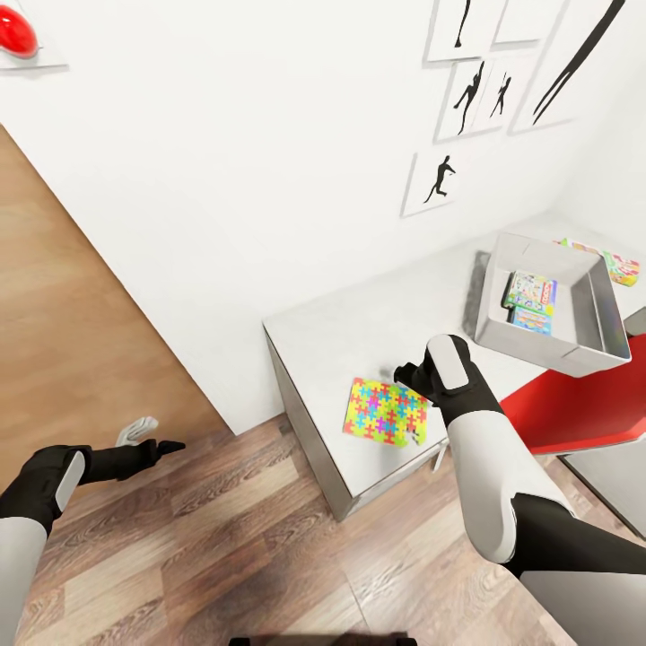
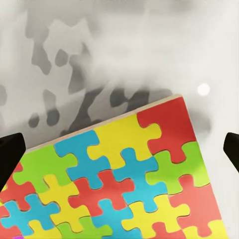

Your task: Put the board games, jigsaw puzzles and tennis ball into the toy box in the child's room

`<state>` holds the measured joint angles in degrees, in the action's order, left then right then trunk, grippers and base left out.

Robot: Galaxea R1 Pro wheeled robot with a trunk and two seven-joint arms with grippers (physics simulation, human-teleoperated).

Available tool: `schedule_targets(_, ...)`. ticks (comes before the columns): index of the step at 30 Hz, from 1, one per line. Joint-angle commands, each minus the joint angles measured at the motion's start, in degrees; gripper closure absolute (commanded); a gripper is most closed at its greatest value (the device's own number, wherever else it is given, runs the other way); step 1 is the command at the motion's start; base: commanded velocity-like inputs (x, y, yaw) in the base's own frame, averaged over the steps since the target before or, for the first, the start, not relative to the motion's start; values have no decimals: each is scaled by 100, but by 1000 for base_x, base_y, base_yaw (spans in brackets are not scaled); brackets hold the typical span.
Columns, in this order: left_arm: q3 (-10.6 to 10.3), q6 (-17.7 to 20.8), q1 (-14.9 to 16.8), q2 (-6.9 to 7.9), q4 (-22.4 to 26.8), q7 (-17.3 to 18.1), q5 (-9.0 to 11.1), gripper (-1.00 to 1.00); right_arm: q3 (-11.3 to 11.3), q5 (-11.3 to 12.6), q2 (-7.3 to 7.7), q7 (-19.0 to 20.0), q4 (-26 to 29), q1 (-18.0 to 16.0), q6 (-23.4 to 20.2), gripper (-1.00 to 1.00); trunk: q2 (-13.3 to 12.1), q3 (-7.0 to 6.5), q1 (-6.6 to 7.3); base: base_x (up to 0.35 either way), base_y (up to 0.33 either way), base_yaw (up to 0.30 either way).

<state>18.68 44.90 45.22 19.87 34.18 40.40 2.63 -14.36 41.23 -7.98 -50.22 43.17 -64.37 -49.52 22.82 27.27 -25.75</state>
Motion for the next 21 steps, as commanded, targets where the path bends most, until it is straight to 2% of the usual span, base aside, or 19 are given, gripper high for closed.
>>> schedule_targets(1,13,47,4,0,1,3,26,-100,-15,59,-4,-59,7,-5,-5,-100,10,9,-3,-6,0,0)
schedule_targets(21,13,36,5,-9,1,3,18,-100,-8,60,-11,-23,8,-4,-5,-100,10,9,-3,-1,50,0)
